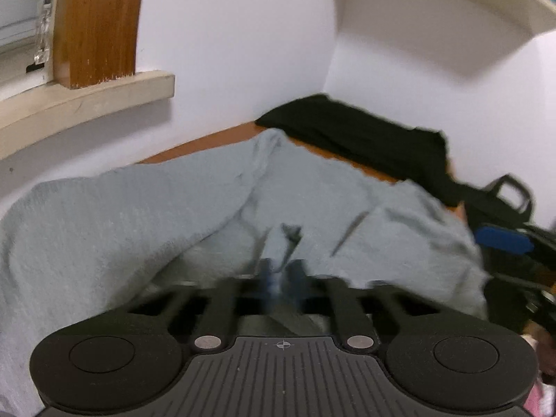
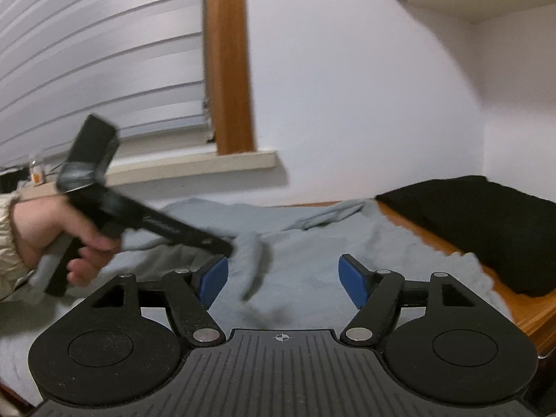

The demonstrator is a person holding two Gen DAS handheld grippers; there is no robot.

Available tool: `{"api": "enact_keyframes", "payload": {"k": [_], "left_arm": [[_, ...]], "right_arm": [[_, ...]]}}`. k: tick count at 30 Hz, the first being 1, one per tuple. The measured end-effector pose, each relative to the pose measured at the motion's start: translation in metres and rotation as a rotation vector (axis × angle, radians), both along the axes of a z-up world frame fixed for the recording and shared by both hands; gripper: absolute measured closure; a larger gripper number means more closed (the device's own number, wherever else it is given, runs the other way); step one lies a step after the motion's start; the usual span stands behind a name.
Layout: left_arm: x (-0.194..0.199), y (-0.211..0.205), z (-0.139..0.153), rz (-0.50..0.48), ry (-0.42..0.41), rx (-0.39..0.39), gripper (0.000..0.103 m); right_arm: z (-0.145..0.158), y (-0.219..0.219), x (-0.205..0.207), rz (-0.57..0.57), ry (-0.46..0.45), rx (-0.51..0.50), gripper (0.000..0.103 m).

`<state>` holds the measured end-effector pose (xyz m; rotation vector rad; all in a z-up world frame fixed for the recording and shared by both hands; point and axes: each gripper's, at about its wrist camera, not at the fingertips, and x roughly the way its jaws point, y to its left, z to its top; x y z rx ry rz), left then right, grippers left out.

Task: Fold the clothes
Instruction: 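Grasp the grey sweatshirt fabric with the left tool and close it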

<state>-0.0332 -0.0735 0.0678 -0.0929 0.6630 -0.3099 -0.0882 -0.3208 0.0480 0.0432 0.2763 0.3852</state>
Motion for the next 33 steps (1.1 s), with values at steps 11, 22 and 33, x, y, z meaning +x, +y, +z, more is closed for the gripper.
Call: {"api": "enact_keyframes", "payload": {"k": [11, 22, 33], "left_arm": [[-0.126, 0.097, 0.077, 0.163, -0.206, -0.063, 0.097], [-0.145, 0.143, 0.025, 0.254, -0.133, -0.011, 0.096], [-0.127, 0.152, 0.017, 0.270, -0.163, -0.057, 0.096]], "right_arm": [[0.012, 0.002, -0.002, 0.042, 0.002, 0.002, 0.033], [0.021, 0.062, -0.002, 0.249, 0.167, -0.279, 0.051], [0.010, 0.071, -0.040, 0.278, 0.299, -0.498, 0.078]]}}
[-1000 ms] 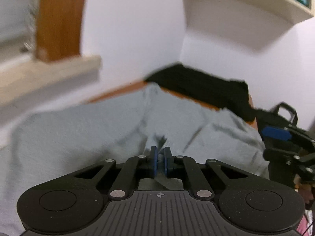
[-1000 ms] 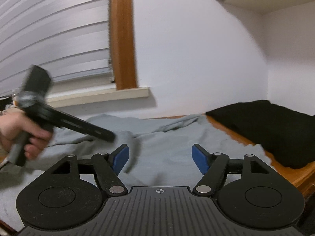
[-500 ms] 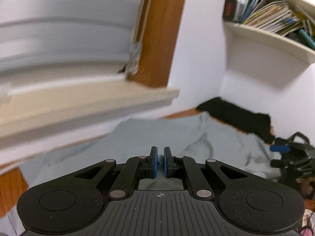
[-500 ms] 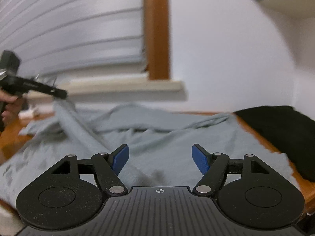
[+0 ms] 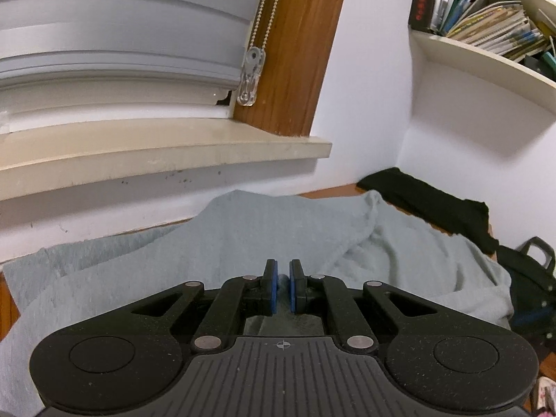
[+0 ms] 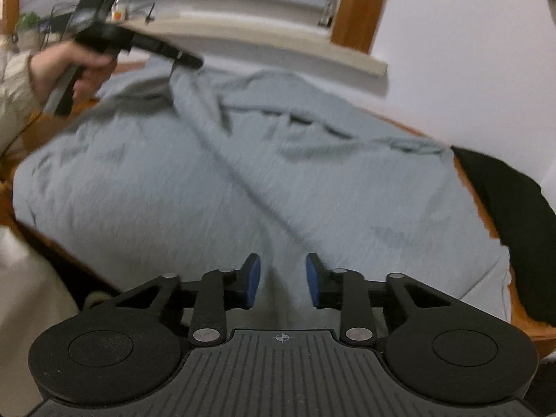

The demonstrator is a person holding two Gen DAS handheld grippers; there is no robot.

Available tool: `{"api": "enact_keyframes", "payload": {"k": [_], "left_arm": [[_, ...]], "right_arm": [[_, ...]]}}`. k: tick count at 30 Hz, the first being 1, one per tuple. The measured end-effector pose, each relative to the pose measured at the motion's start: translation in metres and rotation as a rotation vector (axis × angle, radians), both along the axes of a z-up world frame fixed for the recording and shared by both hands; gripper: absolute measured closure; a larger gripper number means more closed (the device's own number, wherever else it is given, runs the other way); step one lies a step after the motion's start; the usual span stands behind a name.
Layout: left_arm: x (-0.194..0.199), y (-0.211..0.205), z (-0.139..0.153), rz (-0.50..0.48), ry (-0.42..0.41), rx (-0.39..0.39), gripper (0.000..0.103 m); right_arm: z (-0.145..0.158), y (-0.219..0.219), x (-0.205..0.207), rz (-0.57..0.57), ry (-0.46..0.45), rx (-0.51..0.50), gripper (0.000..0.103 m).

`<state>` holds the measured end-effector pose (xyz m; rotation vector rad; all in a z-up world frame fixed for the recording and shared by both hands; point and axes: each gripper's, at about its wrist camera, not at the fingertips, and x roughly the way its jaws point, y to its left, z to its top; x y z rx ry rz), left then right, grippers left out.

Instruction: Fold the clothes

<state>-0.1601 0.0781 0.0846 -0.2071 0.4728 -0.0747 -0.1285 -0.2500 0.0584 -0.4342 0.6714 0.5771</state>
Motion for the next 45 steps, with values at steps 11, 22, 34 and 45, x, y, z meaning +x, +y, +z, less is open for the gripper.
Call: {"api": "enact_keyframes", "payload": {"k": [11, 22, 34, 45], "left_arm": [[0.016, -0.005, 0.004, -0.027, 0.005, -0.006, 0.096], [-0.016, 0.009, 0.023, -0.056, -0.040, -0.053, 0.096], [-0.051, 0.012, 0.005, -0.120, 0.036, -0.036, 0.095], [-0.036, 0.026, -0.013, -0.096, 0.132, -0.012, 0.044]], "right_arm": [[-0.016, 0.007, 0.019, -0.053, 0.003, 0.014, 0.079], [0.030, -0.021, -0.017, -0.005, 0.051, 0.067, 0.099], [0.033, -0.016, -0.062, 0.109, 0.198, 0.041, 0.094], [0.020, -0.059, -0.015, -0.100, 0.114, 0.106, 0.065]]}}
